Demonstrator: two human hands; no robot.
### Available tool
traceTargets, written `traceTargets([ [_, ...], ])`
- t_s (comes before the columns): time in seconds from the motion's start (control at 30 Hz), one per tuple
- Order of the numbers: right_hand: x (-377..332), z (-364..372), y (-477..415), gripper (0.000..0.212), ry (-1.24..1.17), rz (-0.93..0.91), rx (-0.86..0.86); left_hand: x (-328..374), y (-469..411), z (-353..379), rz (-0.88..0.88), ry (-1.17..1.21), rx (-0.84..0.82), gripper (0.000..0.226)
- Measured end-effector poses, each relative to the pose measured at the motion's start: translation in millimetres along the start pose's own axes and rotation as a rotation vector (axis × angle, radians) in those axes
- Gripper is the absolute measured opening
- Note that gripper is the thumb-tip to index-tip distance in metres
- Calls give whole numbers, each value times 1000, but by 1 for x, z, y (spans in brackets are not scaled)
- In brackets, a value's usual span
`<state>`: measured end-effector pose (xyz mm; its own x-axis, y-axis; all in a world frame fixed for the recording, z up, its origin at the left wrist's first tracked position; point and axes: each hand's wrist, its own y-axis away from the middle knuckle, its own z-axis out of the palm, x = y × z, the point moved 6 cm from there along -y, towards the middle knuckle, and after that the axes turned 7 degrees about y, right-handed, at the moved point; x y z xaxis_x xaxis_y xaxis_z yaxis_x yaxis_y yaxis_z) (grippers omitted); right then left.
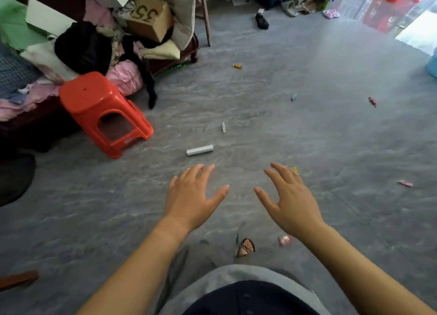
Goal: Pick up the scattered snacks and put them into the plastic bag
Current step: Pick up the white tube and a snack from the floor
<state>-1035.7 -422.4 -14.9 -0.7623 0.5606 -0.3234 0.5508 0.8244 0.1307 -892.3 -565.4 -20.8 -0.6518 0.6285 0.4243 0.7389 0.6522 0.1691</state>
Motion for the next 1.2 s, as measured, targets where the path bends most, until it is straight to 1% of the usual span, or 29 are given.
traceTargets([
  [0.13, -14, -13, -106, 63, -20, -98, -43, -19, -74, -22, -106, 26, 75, 85],
  [0.27, -30, -10, -209, 59, -18, -190, -111, -50, -159, -31, -207, 72, 82, 89],
  [0.33, -30, -12, -263, 60, -3, -192, -113, -57, -215, -37, -201, 85, 87, 88],
  [0.4, -23, -23, -313, 60, 9, -157, -89, -59, -272, -46, -164, 82, 62, 88],
  [0.5, -6, -41, -376, 60, -6, -88, -81, -60, -346, -63, -108, 18, 21, 88],
  [0.57, 6, -50, -414, 60, -5, -66, -105, -60, -389, -73, -85, -19, 6, 87],
  [0.7, 29, -58, -489, 63, 6, -75, -155, -62, -459, -81, -122, -33, -2, 86],
  [0.8, 38, -49, -550, 62, 12, -145, -212, -69, -497, -74, -199, -29, 22, 84],
  [0.9, 44, -19, -609, 61, 40, -256, -329, -83, -525, -54, -313, -20, 42, 82],
  [1.0, 57, 31, -662, 62, 77, -361, -427, -104, -550, -14, -404, -14, 58, 77],
  [1.1, 78, 103, -711, 61, 137, -418, -485, -137, -589, 52, -443, 27, 25, 74],
  [1.17, 98, 160, -740, 61, 155, -404, -488, -164, -619, 104, -447, 44, 24, 74],
  [1.2, 110, 193, -754, 61, 156, -382, -483, -179, -637, 136, -439, 49, -2, 76],
])
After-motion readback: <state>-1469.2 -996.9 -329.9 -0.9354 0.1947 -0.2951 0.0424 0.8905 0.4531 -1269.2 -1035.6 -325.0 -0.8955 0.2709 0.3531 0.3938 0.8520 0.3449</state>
